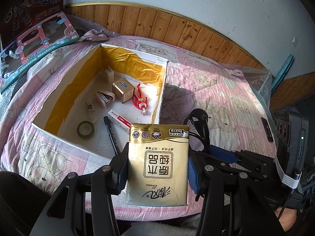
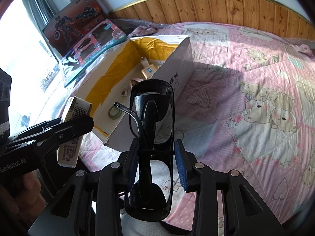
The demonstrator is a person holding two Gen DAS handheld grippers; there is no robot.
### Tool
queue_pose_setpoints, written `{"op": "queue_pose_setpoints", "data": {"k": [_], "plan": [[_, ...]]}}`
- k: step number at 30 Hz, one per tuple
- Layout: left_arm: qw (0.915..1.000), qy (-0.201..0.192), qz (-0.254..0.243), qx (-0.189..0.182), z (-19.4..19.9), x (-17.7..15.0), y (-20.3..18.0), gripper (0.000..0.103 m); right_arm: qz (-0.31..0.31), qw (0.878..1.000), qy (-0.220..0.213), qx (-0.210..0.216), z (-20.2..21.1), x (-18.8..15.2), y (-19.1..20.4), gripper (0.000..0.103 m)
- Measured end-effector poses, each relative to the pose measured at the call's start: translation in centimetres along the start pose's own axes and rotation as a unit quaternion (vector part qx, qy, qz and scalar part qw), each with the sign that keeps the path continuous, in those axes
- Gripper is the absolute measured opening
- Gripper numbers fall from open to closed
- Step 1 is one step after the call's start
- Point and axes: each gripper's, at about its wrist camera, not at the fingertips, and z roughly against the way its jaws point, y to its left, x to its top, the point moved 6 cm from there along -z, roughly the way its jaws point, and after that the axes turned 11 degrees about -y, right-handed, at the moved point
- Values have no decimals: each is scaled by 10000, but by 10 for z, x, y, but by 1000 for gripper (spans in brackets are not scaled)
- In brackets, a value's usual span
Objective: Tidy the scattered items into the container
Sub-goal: 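Lift the tissue pack and sunglasses and carry them toward the cardboard box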
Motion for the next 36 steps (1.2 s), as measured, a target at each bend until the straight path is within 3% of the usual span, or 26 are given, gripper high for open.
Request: {"op": "queue_pose_setpoints", "data": {"k": [15,36], "plan": [[9983,-260,461,257,17,24,51,51,266,9988,-206,363,16,34,36,37],[9966,-424,618,348,9,64,86,51,470,9972,-125,574,-15,66,66,37]]}}
